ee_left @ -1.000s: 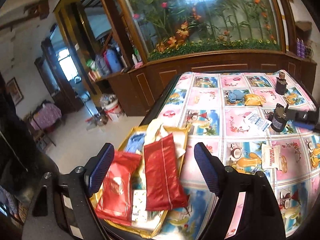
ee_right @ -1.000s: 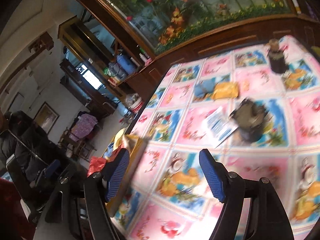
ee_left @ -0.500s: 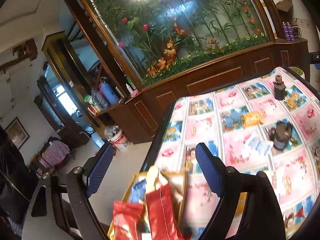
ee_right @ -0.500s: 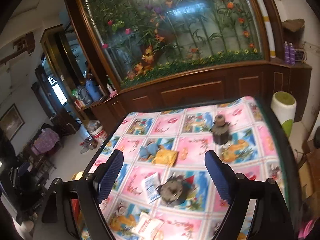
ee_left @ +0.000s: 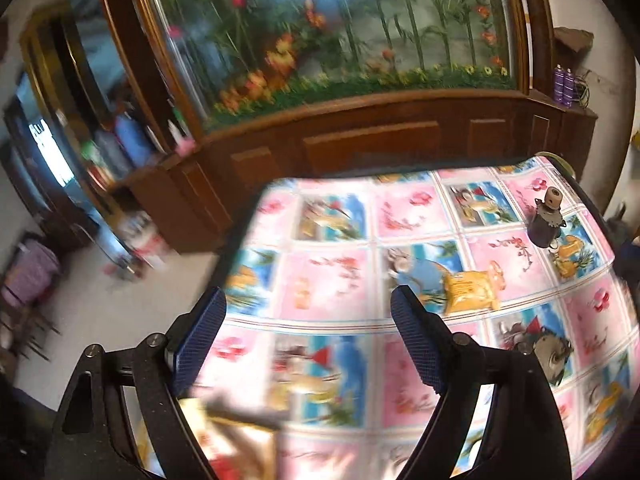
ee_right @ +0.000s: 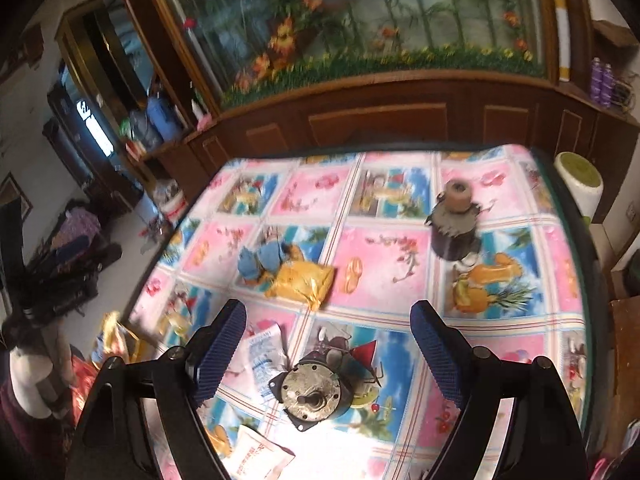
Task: Organize soft objects
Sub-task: 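Move both grippers back over the remaining items on the table, then grasp the blue knitted plush with left gripper while right gripper grasps the yellow cracker bag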
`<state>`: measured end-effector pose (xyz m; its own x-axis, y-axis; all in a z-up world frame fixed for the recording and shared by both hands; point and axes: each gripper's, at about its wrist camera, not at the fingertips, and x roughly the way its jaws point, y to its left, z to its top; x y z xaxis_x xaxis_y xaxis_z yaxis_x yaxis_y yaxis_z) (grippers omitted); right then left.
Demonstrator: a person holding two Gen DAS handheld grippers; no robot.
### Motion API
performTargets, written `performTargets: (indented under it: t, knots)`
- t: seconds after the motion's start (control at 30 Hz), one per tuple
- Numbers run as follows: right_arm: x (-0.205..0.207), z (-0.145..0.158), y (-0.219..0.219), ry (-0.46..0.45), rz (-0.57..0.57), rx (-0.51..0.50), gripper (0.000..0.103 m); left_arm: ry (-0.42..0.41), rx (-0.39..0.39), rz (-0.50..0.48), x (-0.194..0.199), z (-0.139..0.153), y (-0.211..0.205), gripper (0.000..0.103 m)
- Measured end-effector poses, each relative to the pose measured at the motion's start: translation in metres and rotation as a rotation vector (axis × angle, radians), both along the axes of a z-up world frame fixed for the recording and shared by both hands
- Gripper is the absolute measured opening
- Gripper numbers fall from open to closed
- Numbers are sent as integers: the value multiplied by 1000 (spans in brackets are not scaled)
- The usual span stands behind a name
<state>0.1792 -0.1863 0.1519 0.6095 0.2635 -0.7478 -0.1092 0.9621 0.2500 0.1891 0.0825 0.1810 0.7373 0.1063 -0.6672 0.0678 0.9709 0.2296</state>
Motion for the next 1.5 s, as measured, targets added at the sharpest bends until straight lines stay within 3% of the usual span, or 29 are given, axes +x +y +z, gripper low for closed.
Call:
performTargets:
  t: [0.13,0.3,0.4,0.7,0.97,1.07,1.13,1.27,1.4,1.5]
  knots:
    - [29,-27,25,60,60,-99,86,74,-73,9,34,-36,-7,85]
    - [67,-45,44,136,125,-149,86,182,-188,42,74,-76,-6,85]
    - [89,-56,63,182,200,-240,86,246,-261,57,96,-96,-5,85]
    - [130,-95,109,270,393,-430,86,340,-359,8,130,-136,-25,85]
    - [146,-127,125,357,503,-454,86,382,-359,-77,147,-160,-50,85]
    - [148,-138,128,380,521,-473,83,373,-247,-96,145,-168,-65,85]
    - [148,-141,129,390,532,-474,73,359,-234,-96,142,-167,-67,84]
    - [140,-142,136,388,557,-480,67,313,-218,-112,133,-162,-65,28]
    - [131,-136,147,354,554,-502,56,312,-255,-93,123,-158,-54,23]
    - [120,-121,158,313,551,-519,54,304,-280,-83,116,-154,-41,23]
